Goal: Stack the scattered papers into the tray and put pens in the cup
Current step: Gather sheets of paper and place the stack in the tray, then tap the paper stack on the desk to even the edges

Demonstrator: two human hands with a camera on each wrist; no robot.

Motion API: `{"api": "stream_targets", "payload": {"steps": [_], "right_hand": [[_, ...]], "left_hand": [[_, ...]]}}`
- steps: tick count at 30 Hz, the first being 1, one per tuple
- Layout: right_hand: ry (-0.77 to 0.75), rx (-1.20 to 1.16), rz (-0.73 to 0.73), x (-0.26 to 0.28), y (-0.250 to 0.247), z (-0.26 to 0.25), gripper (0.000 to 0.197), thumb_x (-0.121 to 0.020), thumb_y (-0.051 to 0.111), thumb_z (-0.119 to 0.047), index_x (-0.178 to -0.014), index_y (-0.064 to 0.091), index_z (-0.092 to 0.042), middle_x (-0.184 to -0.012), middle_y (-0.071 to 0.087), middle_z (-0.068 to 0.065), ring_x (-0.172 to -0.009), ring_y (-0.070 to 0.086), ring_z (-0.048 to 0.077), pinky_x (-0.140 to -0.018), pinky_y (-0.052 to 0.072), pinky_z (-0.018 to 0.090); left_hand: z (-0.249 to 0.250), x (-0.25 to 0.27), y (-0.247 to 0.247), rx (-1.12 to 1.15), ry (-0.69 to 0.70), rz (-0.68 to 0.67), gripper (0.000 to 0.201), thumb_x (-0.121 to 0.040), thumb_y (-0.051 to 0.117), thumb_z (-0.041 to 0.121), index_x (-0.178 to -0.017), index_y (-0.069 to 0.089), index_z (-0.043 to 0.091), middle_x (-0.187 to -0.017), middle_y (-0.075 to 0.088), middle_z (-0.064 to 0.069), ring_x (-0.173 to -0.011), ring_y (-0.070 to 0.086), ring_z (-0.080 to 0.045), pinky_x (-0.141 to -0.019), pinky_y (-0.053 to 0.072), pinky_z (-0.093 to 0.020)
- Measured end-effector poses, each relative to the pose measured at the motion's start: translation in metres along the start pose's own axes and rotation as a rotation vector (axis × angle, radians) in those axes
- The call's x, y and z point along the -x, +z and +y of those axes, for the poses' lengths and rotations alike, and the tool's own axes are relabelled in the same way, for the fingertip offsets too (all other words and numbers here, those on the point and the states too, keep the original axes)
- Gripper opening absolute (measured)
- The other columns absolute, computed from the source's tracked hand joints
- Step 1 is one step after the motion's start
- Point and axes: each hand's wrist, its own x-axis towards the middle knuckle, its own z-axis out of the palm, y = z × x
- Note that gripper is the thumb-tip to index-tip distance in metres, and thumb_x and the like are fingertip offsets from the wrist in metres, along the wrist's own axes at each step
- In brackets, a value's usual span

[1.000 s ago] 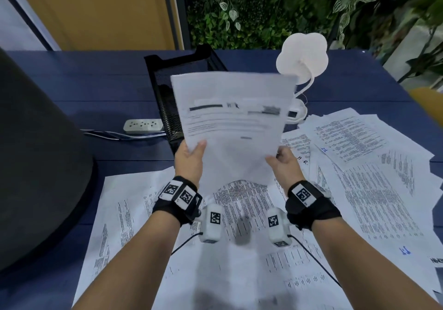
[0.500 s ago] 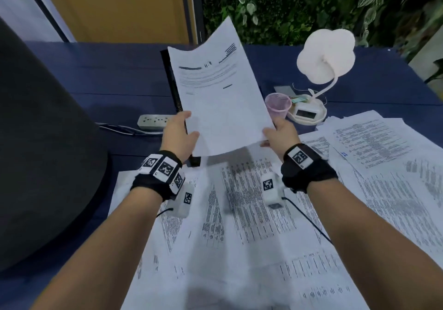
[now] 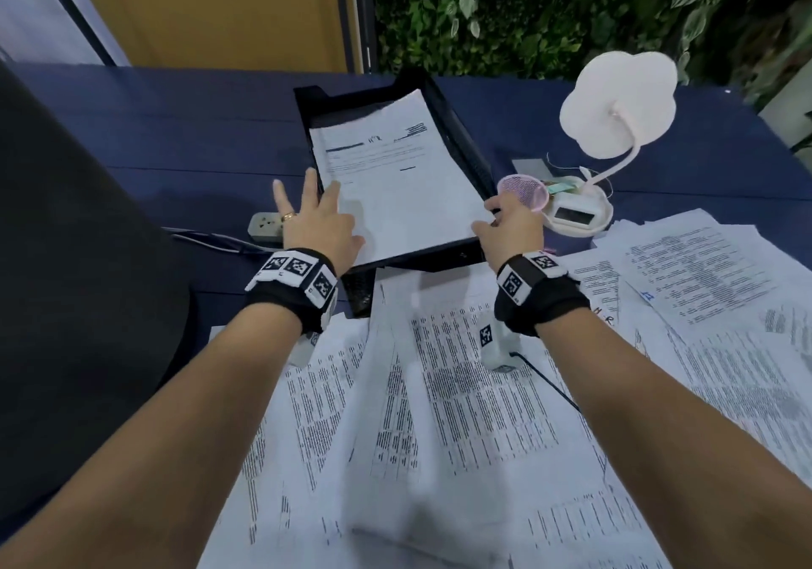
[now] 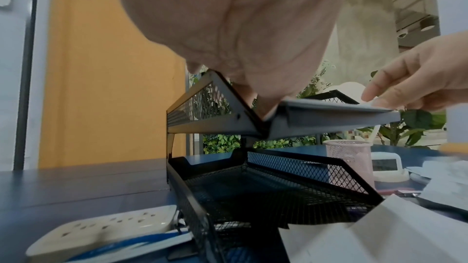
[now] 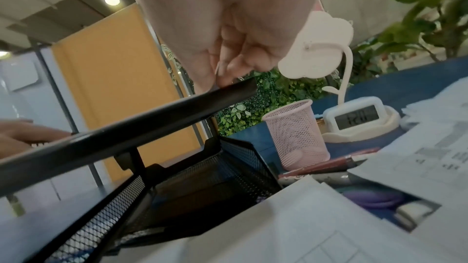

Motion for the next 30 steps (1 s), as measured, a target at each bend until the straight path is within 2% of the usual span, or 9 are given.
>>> {"api": "stream_targets", "payload": {"steps": [5,8,11,14,17,22,25,27,30], "right_hand": [[-0.206,0.413,-0.026,0.000,0.002,0.009,0.029,-0.096,0.042,-0.025,-0.103,0.067,-0.012,-0.112,0.058,0.014,-0.102,0.050,0.033,-0.082,0.039,0.035],[-0.240,0.533,-0.069,0.008,0.003,0.018,0.033,-0.098,0.034,-0.033,-0.117,0.057,-0.021,-0.127,0.049,0.007,-0.116,0.040,0.034,-0.088,0.039,0.042],[-0.227,0.548,-0.059,0.017,0.009,0.022,0.034,-0.097,0.033,-0.037,-0.125,0.048,-0.024,-0.134,0.041,0.005,-0.122,0.035,0.031,-0.089,0.038,0.044],[-0.187,0.506,-0.045,0.019,0.013,0.020,0.034,-0.096,0.034,-0.038,-0.124,0.050,-0.026,-0.133,0.041,0.005,-0.123,0.035,0.030,-0.092,0.035,0.046],[-0.176,0.537,-0.101,0.016,0.008,0.016,0.036,-0.096,0.031,-0.041,-0.125,0.050,-0.030,-0.134,0.044,0.000,-0.124,0.037,0.027,-0.095,0.030,0.047],[-0.178,0.293,-0.101,0.021,-0.004,0.016,0.036,-0.097,0.037,-0.037,-0.128,0.053,-0.028,-0.141,0.043,-0.003,-0.131,0.034,0.022,-0.104,0.025,0.048],[-0.144,0.153,0.062,0.036,-0.007,0.041,0.031,-0.093,0.048,-0.030,-0.120,0.057,-0.018,-0.128,0.051,0.009,-0.121,0.043,0.030,-0.099,0.035,0.047],[-0.062,0.167,0.054,0.048,-0.006,0.066,0.028,-0.090,0.051,-0.025,-0.114,0.059,-0.014,-0.121,0.054,0.014,-0.115,0.048,0.034,-0.094,0.041,0.046],[0.131,0.400,-0.184,0.067,-0.006,0.103,0.033,-0.093,0.048,-0.028,-0.123,0.055,-0.017,-0.130,0.049,0.013,-0.120,0.047,0.033,-0.095,0.041,0.043]], "left_hand": [[0.004,-0.001,0.004,-0.038,0.007,-0.020,0.047,-0.097,0.028,0.050,-0.123,0.059,0.028,-0.159,0.009,-0.002,-0.145,-0.010,-0.034,-0.107,-0.011,-0.068],[0.008,0.011,0.012,0.186,-0.009,0.072,0.044,-0.098,0.033,0.045,-0.135,0.047,0.028,-0.159,0.008,-0.005,-0.146,-0.005,-0.031,-0.110,-0.008,-0.064],[0.014,0.033,0.025,0.429,0.013,0.227,0.038,-0.094,0.045,0.046,-0.125,0.056,0.027,-0.155,0.025,-0.006,-0.146,0.006,-0.031,-0.111,-0.008,-0.057],[0.019,0.053,0.038,0.336,0.075,0.297,0.028,-0.091,0.052,0.045,-0.106,0.067,0.026,-0.141,0.047,-0.001,-0.144,0.019,-0.031,-0.109,-0.010,-0.058],[0.020,0.058,0.037,0.230,0.060,0.243,0.037,-0.091,0.051,0.045,-0.121,0.061,0.025,-0.136,0.053,0.004,-0.145,0.018,-0.027,-0.107,-0.011,-0.064],[0.023,0.054,0.027,0.152,0.050,0.129,0.050,-0.093,0.044,0.046,-0.138,0.041,0.025,-0.150,0.034,0.003,-0.147,0.001,-0.028,-0.105,-0.018,-0.061],[0.032,0.069,0.032,0.338,0.042,0.377,0.040,-0.081,0.065,0.027,-0.120,0.057,0.019,-0.134,0.050,-0.008,-0.132,0.035,-0.029,-0.110,0.010,-0.050],[0.042,0.085,0.041,0.427,0.094,0.553,0.031,-0.073,0.071,0.016,-0.102,0.062,0.016,-0.110,0.059,-0.007,-0.105,0.045,-0.024,-0.092,0.028,-0.041],[0.063,0.106,0.055,0.505,0.214,0.418,0.024,-0.077,0.069,0.013,-0.100,0.063,0.013,-0.100,0.059,-0.008,-0.092,0.051,-0.028,-0.082,0.042,-0.043]]}}
